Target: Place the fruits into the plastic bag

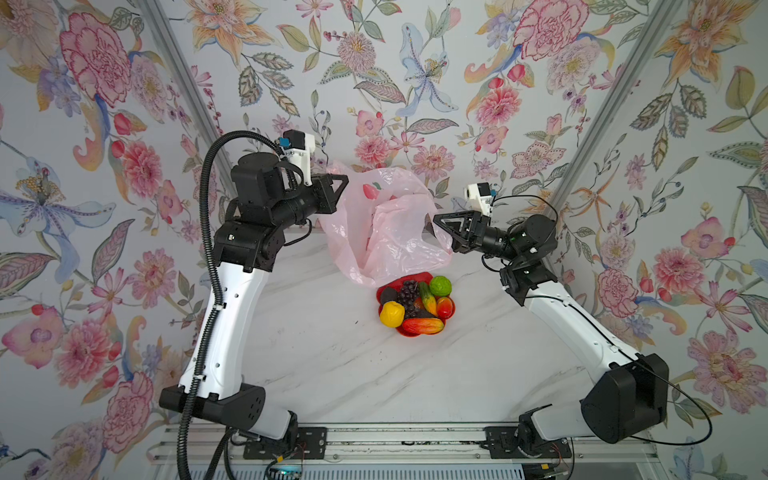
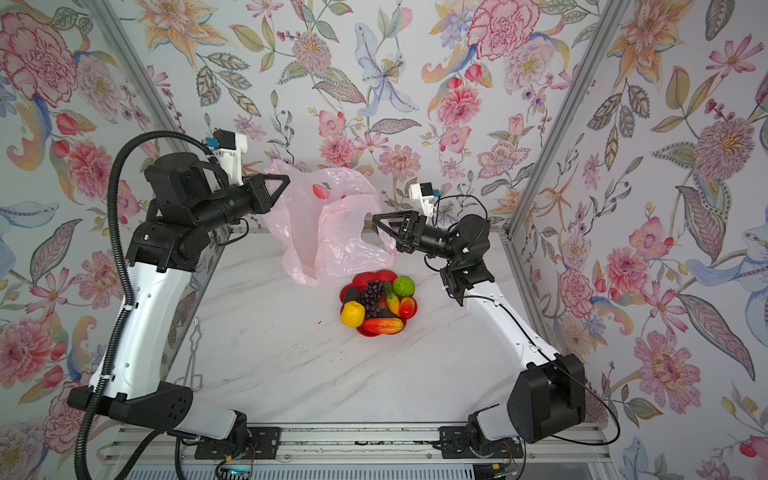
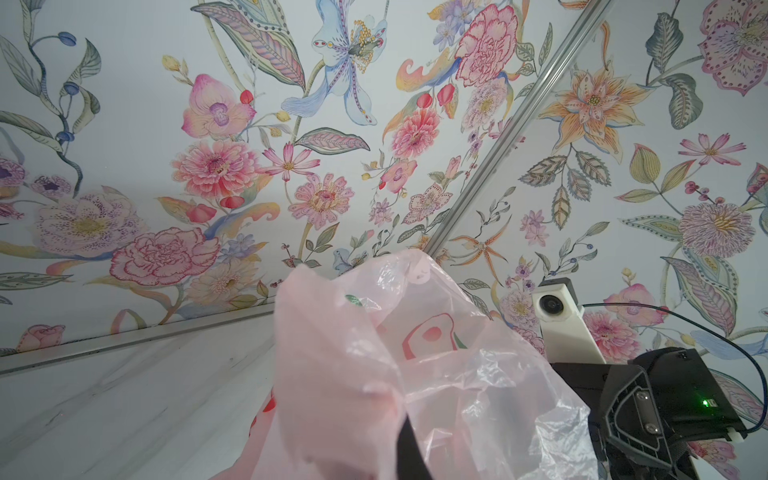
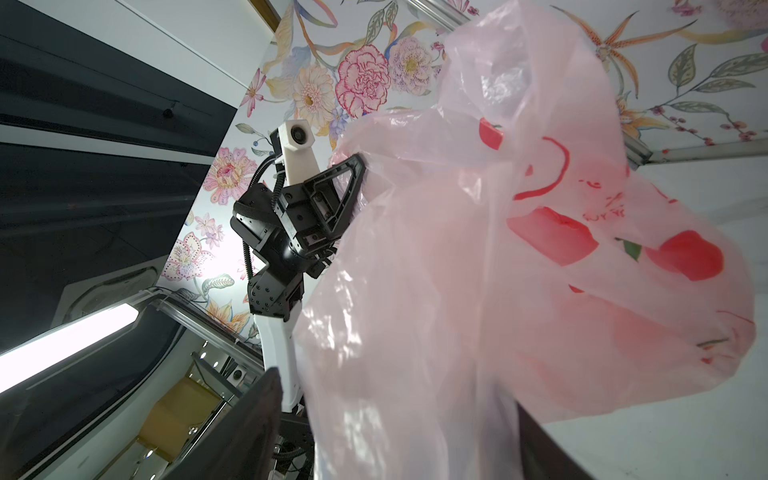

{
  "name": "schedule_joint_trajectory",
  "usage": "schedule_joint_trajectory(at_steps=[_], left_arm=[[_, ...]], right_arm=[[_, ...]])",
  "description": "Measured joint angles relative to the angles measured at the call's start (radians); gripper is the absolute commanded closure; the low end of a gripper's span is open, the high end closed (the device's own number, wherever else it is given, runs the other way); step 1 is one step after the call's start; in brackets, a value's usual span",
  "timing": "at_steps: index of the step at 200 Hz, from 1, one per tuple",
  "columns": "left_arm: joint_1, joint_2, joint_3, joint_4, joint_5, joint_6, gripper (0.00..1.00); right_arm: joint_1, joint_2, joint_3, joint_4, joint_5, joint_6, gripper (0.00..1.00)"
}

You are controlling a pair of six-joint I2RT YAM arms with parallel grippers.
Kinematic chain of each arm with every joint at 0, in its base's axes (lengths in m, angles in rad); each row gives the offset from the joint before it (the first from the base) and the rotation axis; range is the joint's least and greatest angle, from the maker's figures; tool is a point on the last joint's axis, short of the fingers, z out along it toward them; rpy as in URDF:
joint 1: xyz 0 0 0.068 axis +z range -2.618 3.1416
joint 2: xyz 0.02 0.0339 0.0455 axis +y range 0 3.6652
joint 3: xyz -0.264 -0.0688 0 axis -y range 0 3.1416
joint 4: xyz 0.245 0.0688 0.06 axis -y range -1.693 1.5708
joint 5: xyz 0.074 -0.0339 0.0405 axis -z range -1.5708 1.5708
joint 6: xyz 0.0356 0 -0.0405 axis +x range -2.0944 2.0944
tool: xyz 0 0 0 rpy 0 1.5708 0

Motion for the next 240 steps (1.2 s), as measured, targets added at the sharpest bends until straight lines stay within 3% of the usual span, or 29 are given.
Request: schedule_joint_trajectory(at_steps=[16,44,49,69,83,116,136,155,180,206,221,240], left_arm=[[0.000,-0.002,-0.004,0.007,-0.013,0.000,1.00],[0.002,-0.009,-0.020,0.010,-0.019,0.000,1.00],[0.003,-0.010,-0.023,0.010,-0.021,0.001,1.00],[0.008,-0.014,-0.027,-0.005,-0.027,0.019,1.00],[0.009,-0.023,-0.040,-0.026,-0.045,0.043,1.00],[0.010,-0.074,-0.151,-0.088,-0.126,0.086,1.00],[0.010,-0.097,-0.219,-0.117,-0.181,0.098,1.00],[0.010,-0.103,-0.268,-0.137,-0.235,0.098,1.00],[0.010,-0.031,-0.235,-0.188,-0.298,0.093,1.00],[-0.015,0.174,0.067,-0.204,-0.373,0.104,1.00],[-0.072,0.254,0.293,-0.187,-0.456,0.136,1.00],[-0.148,0.229,0.444,-0.108,-0.515,0.169,1.00]], right_arm=[[0.011,0.004,0.000,-0.027,-0.009,-0.003,0.50],[0.012,0.005,0.000,-0.093,-0.014,-0.040,0.89],[0.011,0.005,0.002,-0.112,-0.014,-0.049,1.00],[0.006,0.007,0.057,-0.318,0.010,-0.164,1.00],[0.000,0.018,0.166,-0.570,0.102,-0.301,1.00],[0.019,0.145,0.624,-1.215,0.607,-0.615,1.00],[0.073,0.239,0.803,-1.447,0.834,-0.730,1.00],[0.136,0.339,0.888,-1.589,0.969,-0.801,1.00],[0.170,0.543,1.065,-1.717,1.012,-0.853,1.00],[0.145,0.827,1.502,-1.684,0.944,-0.882,1.00],[0.135,0.808,1.493,-1.566,0.919,-0.911,1.00],[0.157,0.608,1.258,-1.320,0.949,-1.005,1.00]])
